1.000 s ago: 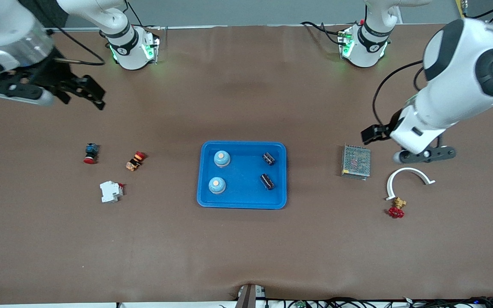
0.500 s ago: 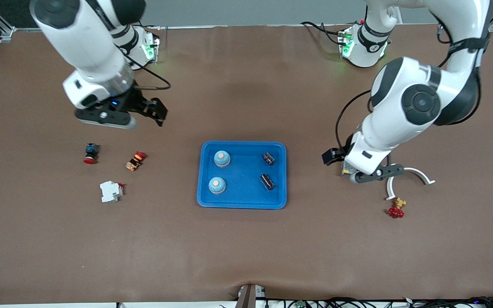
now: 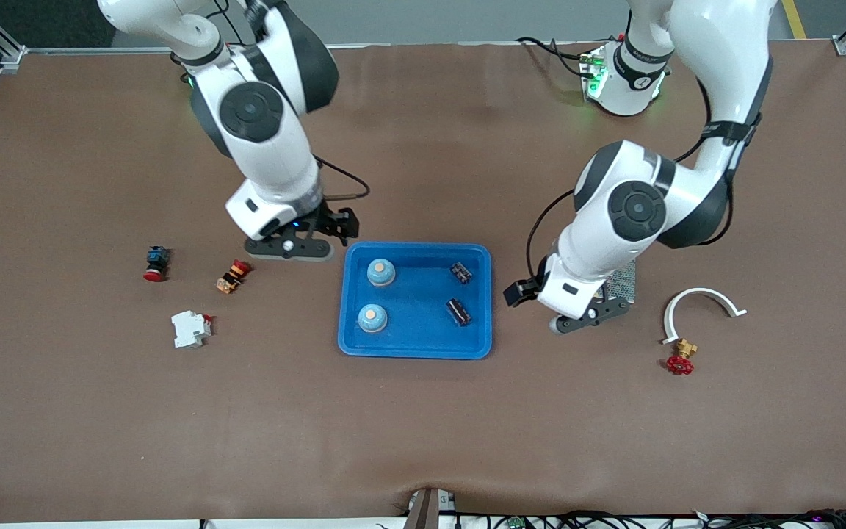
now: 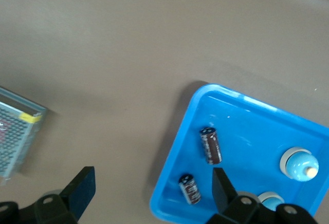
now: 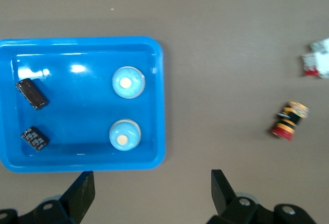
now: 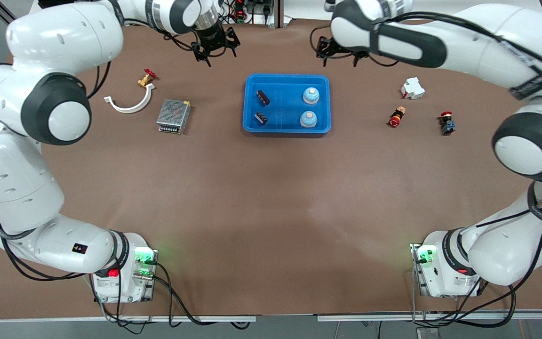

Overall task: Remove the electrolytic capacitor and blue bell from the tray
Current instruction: 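Reach the left gripper to the capacitor while the right gripper reaches the bell, then close the left gripper on the capacitor while the right gripper grasps the bell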

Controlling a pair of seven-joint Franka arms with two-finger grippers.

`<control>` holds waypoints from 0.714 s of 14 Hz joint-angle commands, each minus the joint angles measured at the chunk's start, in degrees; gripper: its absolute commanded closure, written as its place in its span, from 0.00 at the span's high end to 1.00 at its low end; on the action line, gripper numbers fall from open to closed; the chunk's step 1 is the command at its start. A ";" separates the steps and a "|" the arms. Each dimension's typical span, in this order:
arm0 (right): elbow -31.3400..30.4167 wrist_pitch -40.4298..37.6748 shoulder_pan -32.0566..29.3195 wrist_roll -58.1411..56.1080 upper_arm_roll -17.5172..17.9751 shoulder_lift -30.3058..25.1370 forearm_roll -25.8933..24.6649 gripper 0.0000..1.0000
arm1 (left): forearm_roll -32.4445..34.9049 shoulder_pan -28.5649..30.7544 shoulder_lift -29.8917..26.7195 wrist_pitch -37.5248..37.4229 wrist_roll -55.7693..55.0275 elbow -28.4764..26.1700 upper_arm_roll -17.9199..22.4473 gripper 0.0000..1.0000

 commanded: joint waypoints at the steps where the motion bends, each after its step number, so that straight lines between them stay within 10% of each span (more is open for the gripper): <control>1: 3.33 4.91 2.66 0.92 -0.44 5.80 0.18 1.00 | -0.17 -1.49 2.93 1.22 -3.39 2.28 0.31 1.00; 10: 3.15 12.49 3.99 -0.22 -0.36 16.09 0.18 1.00 | -0.17 -6.41 10.23 5.69 -14.55 6.77 0.83 1.00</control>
